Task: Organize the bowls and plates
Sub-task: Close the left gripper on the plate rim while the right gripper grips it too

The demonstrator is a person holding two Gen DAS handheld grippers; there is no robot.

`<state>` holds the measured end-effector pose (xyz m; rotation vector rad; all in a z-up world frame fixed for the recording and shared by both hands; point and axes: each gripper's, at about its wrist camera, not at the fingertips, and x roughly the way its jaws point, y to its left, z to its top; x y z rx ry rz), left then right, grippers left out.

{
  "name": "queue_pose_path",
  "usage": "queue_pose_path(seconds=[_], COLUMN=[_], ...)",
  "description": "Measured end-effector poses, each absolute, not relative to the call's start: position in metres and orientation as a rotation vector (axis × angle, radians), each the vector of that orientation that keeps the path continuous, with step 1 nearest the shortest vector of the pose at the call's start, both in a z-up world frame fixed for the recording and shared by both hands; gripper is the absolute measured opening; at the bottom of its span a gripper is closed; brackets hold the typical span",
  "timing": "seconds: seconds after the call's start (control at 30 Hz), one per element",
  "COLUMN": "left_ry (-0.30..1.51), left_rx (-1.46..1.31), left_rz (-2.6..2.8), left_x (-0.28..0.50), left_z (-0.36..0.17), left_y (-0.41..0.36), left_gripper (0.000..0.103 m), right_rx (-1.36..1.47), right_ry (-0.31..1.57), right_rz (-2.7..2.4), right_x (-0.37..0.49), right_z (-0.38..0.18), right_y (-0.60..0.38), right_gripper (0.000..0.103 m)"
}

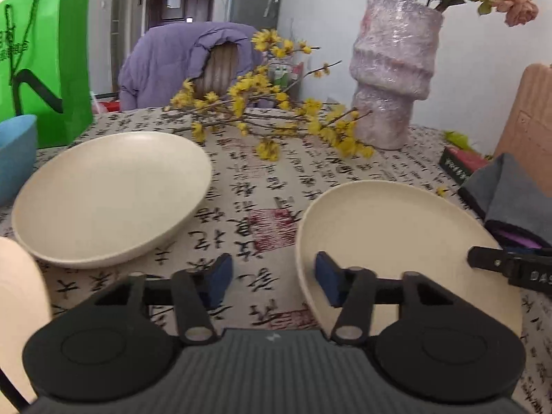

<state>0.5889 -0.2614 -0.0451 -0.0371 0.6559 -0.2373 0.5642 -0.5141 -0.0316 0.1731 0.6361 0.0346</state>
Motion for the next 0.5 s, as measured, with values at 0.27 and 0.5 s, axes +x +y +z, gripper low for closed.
queue_pose_path(seconds=[0.27,0.5], left_ry=[0.660,0.677], left_rx=[-0.093,-0.128], left_rz=[-0.306,-0.308], left_x=[0.586,0.579], left_z=[-0.048,-0.042], left_y=[-0.268,-0.260], left_gripper=[0.016,0.014], right_rx=[0.103,0.075], right_ry=[0.605,0.594], right_rz=[0.085,0.067], right_x=[0.553,0.548], right_z=[-0.033,-0.024], right_y=[-0.504,-0.494], right_gripper=[0.014,0.013])
